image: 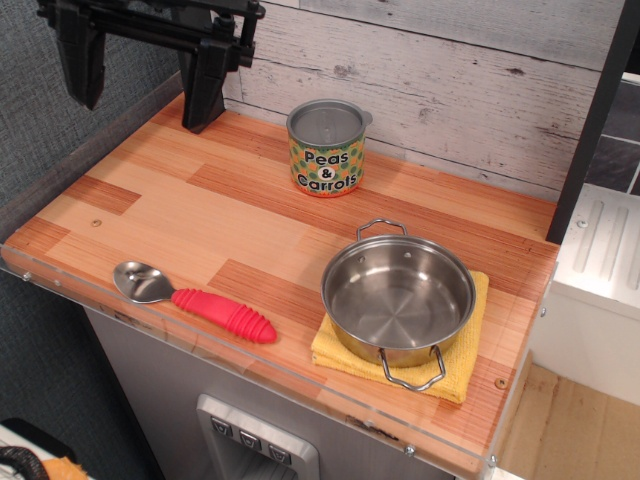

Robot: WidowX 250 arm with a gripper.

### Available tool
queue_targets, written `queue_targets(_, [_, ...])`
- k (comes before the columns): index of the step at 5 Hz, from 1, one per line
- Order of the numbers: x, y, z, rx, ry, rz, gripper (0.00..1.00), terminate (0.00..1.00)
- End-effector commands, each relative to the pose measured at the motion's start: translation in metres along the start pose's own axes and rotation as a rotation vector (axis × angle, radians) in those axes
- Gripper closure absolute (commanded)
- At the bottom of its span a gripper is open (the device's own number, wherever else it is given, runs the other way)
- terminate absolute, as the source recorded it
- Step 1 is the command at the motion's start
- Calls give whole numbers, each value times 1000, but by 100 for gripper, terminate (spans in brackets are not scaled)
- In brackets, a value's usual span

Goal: Move the can to the back left of the table.

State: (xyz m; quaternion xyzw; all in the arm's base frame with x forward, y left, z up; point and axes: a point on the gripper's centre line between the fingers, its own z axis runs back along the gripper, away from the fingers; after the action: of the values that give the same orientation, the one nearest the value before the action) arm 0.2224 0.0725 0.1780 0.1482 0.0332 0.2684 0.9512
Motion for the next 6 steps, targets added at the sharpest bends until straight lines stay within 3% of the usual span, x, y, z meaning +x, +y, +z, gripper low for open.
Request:
queue_targets(1, [0, 0, 0, 0, 0, 0, 0, 0])
queue_targets(2, [6, -19, 1, -14, 56, 118, 0, 0])
queue_targets(3, [15, -41, 2, -59, 43, 196, 0, 0])
queue_targets(5, [48, -91, -18, -177, -26, 414, 0, 0])
queue_targets(6, [69, -113, -27, -244, -93, 489, 0, 0])
